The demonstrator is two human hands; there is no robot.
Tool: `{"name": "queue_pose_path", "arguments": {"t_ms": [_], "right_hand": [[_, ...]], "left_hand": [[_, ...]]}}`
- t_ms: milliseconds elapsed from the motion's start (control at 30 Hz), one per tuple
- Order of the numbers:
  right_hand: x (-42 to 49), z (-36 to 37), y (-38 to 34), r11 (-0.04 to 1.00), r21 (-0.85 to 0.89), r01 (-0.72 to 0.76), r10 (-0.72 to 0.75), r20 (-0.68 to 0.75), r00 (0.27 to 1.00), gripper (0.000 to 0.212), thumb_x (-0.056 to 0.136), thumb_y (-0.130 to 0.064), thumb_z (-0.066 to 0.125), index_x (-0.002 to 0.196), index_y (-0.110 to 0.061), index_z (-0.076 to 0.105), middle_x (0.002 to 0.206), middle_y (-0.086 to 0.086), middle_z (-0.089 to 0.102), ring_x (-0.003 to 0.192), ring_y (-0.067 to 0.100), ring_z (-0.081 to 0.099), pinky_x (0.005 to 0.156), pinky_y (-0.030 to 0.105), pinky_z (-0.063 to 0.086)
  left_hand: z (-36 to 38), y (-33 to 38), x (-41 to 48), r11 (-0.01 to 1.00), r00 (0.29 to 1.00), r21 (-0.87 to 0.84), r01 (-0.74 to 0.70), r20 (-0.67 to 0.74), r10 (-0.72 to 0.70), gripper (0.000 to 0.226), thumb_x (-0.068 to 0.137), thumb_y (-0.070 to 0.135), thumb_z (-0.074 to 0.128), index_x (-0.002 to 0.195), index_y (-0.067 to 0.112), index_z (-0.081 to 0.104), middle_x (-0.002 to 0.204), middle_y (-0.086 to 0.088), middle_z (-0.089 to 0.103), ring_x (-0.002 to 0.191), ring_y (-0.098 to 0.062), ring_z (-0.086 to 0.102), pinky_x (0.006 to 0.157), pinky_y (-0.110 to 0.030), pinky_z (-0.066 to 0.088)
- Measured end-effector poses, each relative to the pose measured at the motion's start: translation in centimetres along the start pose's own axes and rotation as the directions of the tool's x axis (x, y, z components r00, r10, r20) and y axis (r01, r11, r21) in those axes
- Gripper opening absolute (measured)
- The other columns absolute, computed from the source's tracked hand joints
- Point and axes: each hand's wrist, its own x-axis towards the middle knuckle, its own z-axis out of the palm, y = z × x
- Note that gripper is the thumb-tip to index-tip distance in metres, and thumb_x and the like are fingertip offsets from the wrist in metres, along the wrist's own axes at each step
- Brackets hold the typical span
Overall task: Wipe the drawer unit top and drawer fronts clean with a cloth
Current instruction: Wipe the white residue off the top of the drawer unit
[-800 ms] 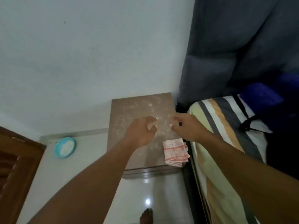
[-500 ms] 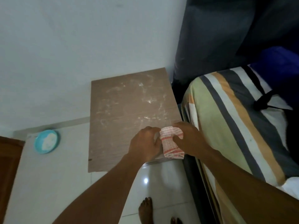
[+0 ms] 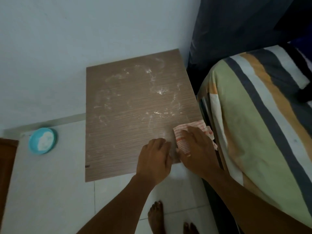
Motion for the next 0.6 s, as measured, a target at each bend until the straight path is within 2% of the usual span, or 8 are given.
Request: {"name": "queue_pose_path", "arguments": {"t_ms": [133,200,300,400,467,600], "right_hand": [[0.1,1.0,0.5,0.992,-0.122,-0.043,0.045,0.015,0.999,0.076,0.085,-0.059,0.049,0.147,-0.014,0.044,0.156,0.016,0.04,0.146,0.038,0.035,0.117,0.061,0.028],[0.0,1.6,1.0,0.989,-0.143,-0.033,0.037,0.027,0.999,0.072,0.091,-0.057,0.041,0.15,-0.016,0.04,0.16,0.014,0.033,0.15,0.037,0.027,0.119,0.063,0.023],[0.1,2.1,1.6,0.993,-0.12,0.004,-0.002,0.016,1.0,0.059,0.095,-0.04,0.035,0.148,-0.017,0.046,0.159,0.014,0.036,0.15,0.037,0.027,0.117,0.065,0.026],[0.5,2.1,1.9,0.996,-0.079,0.029,-0.03,-0.018,0.999,0.055,0.087,-0.02,0.046,0.141,-0.013,0.054,0.153,0.014,0.045,0.147,0.038,0.033,0.117,0.062,0.027],[0.7,1.8,1.8,1.0,-0.017,0.025,-0.025,-0.033,0.999,0.059,0.083,-0.012,0.05,0.143,-0.011,0.052,0.154,0.013,0.045,0.148,0.035,0.032,0.12,0.06,0.024],[1.8,0.9,1.3,0.994,0.111,0.019,-0.019,0.002,1.0,0.061,0.092,-0.004,0.051,0.15,-0.019,0.041,0.159,0.005,0.038,0.153,0.022,0.023,0.126,0.05,0.015]], "left_hand": [[0.4,-0.7,0.0,1.0,1.0,0.023,0.005,0.007,-0.006,0.049,0.087,0.033,0.035,0.125,0.019,0.063,0.123,-0.001,0.062,0.112,-0.021,0.056,0.091,-0.038,0.047],[0.6,-1.0,0.0,0.999,1.0,0.034,0.007,0.001,-0.007,0.048,0.088,0.034,0.036,0.126,0.019,0.062,0.125,-0.002,0.061,0.112,-0.022,0.057,0.092,-0.038,0.047],[0.7,-1.6,0.0,0.999,1.0,0.045,0.019,-0.012,-0.018,0.048,0.089,0.036,0.035,0.126,0.02,0.062,0.125,-0.001,0.062,0.112,-0.021,0.057,0.092,-0.039,0.047],[0.6,-2.2,0.1,0.998,0.998,0.051,0.048,-0.034,-0.047,0.042,0.09,0.034,0.042,0.125,0.02,0.062,0.123,0.0,0.062,0.112,-0.02,0.057,0.09,-0.038,0.047],[0.6,-2.6,0.1,0.997,0.998,0.053,0.061,-0.035,-0.059,0.04,0.091,0.033,0.046,0.125,0.021,0.061,0.123,0.0,0.062,0.111,-0.02,0.057,0.09,-0.038,0.047],[0.1,-2.9,0.5,0.998,0.998,0.033,0.06,-0.018,-0.06,0.04,0.093,0.033,0.044,0.127,0.022,0.059,0.123,0.003,0.06,0.108,-0.016,0.057,0.089,-0.036,0.047]]}}
